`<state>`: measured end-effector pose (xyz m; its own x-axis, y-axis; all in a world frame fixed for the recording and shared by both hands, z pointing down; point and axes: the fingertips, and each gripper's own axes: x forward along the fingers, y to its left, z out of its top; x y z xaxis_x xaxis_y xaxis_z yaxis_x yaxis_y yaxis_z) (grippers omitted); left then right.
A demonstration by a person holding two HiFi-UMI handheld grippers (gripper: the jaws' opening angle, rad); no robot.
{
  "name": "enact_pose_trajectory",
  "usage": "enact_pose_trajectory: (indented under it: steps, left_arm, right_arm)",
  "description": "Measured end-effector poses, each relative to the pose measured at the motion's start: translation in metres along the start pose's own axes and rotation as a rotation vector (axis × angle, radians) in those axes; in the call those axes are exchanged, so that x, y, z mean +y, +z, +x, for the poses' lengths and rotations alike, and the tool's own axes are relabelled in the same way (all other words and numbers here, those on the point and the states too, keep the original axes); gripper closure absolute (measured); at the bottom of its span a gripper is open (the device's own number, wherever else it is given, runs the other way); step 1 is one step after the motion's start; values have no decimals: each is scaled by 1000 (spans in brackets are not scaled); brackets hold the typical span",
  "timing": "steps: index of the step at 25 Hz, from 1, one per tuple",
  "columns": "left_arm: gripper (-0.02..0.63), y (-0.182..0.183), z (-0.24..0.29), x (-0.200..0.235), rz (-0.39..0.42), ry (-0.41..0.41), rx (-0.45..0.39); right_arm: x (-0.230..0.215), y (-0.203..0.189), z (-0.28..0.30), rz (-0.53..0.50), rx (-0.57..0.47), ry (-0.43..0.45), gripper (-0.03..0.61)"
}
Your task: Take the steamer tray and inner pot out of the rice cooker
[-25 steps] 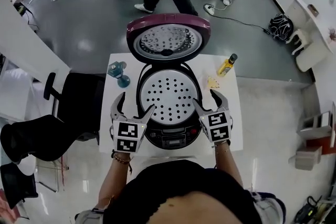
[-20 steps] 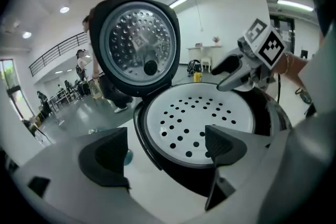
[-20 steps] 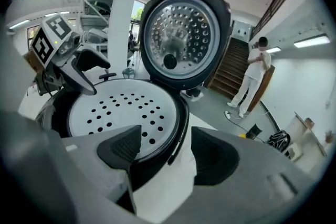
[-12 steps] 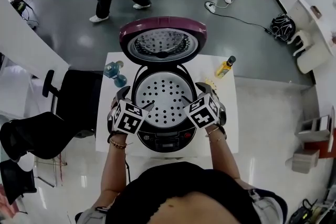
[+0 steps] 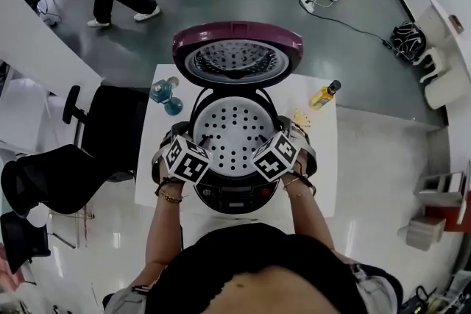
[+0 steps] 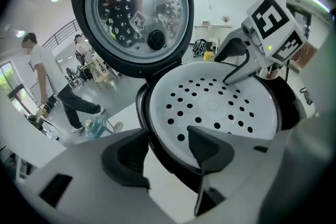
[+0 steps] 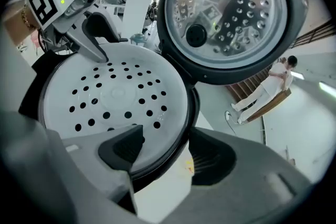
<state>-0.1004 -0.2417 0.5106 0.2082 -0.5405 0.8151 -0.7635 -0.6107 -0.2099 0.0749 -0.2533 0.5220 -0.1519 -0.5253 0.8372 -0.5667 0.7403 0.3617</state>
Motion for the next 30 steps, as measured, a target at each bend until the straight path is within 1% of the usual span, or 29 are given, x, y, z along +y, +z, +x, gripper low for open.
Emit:
enact_pose_trajectory:
  steps: [2, 5, 7, 8, 10, 13, 18, 22, 26, 28, 30]
  left_arm:
    - [377, 0, 0, 1, -10, -10, -2]
    - [383, 3, -2, 3, -5, -31, 3]
    - [409, 5, -5, 4, -3, -33, -9]
    - [442, 6, -6, 5, -5, -29, -14]
    - [455, 6, -8, 5, -14, -24, -19]
    - [466, 7, -15, 4, -41, -23, -45]
    - [478, 25, -38, 5, -89, -9, -141]
    - [486, 39, -55, 1, -114, -5, -208]
    - [504, 63, -81, -11, -157, -52, -338]
    - [511, 80, -93, -21, -156, -77, -399]
    - [514, 96, -102, -34, -142, -99, -443]
  right_arm:
    - [-2, 1, -2, -8, -7, -23, 321]
    - [-9, 9, -11, 28, -66, -40, 399]
    - [-13, 14, -17, 63, -106, -42, 421]
    - [-14, 16, -19, 78, -124, -44, 428]
    - [-17, 21, -25, 112, -168, -53, 447]
    - [-24, 29, -40, 196, -271, -59, 474]
    - [-43, 35, -69, 356, -433, -96, 506]
    - [-56, 29, -88, 464, -546, -119, 523]
    - [-74, 18, -124, 546, -659, -176, 535]
    - [-84, 10, -144, 589, -712, -190, 538]
    - [-94, -4, -163, 626, -750, -204, 541]
